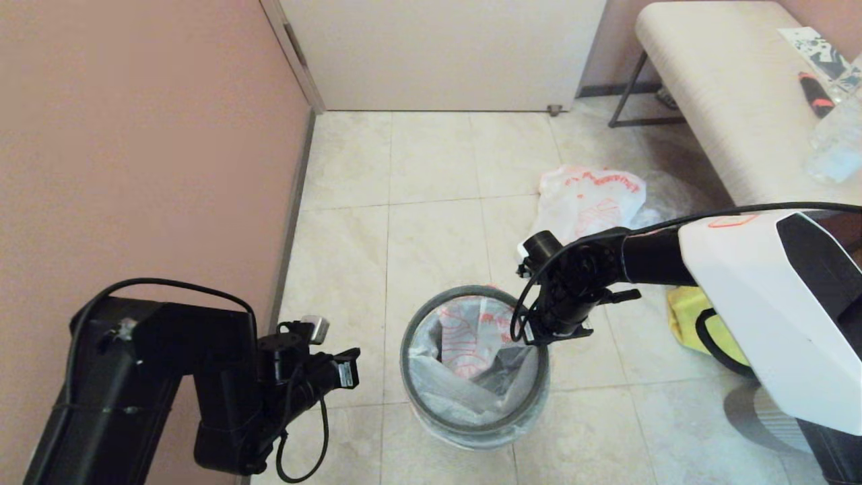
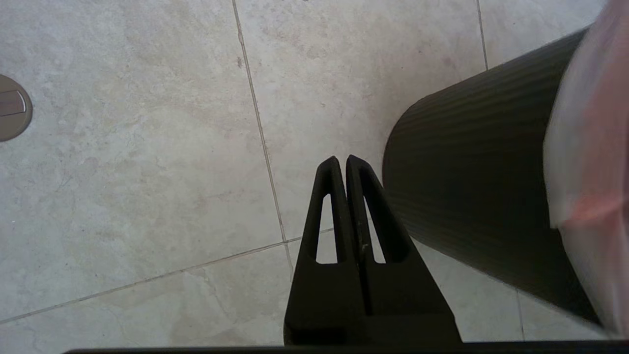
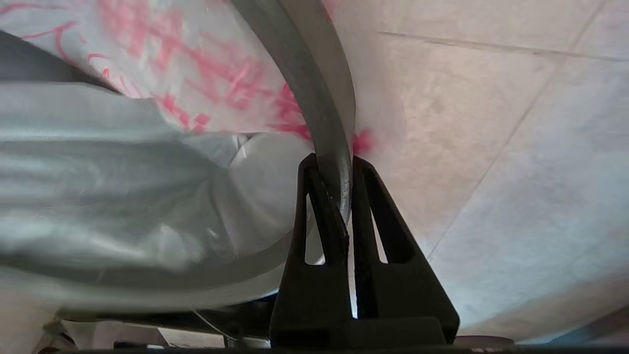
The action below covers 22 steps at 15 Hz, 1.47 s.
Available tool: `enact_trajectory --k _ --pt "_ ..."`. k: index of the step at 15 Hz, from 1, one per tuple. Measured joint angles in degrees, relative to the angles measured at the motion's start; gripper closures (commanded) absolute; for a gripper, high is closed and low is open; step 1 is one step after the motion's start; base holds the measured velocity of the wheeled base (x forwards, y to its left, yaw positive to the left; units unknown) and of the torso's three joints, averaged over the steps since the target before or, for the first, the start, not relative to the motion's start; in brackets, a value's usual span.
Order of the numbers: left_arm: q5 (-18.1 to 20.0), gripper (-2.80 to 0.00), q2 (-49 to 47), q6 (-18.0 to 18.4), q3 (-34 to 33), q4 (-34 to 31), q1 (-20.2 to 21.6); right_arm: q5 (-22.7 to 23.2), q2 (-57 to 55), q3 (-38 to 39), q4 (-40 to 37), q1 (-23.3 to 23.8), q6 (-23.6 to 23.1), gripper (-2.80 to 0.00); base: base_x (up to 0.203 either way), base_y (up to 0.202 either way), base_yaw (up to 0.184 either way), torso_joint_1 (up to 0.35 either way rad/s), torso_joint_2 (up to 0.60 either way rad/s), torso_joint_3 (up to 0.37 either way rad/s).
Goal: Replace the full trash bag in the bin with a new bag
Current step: Place the trash can ring on the trash can
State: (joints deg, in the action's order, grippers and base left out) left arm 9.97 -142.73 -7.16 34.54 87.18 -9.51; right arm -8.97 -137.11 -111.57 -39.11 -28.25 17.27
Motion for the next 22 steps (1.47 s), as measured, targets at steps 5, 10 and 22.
enact_trajectory --k 5,10,22 --pt "0.0 0.00 0.0 0.0 0.0 0.0 0.0 -3.2 1.9 3.3 0.1 -0.4 0.6 0.00 0.000 0.000 0.000 0.000 0.00 0.000" --pt "0.0 0.00 0.0 0.0 0.0 0.0 0.0 -3.1 0.5 3.6 2.3 -0.5 0.6 0.00 0.000 0.000 0.000 0.000 0.00 0.000" --pt "0.0 0.00 0.0 0.0 0.0 0.0 -0.1 -3.1 2.7 6.8 2.8 -1.7 1.0 0.00 0.000 0.000 0.000 0.000 0.00 0.000"
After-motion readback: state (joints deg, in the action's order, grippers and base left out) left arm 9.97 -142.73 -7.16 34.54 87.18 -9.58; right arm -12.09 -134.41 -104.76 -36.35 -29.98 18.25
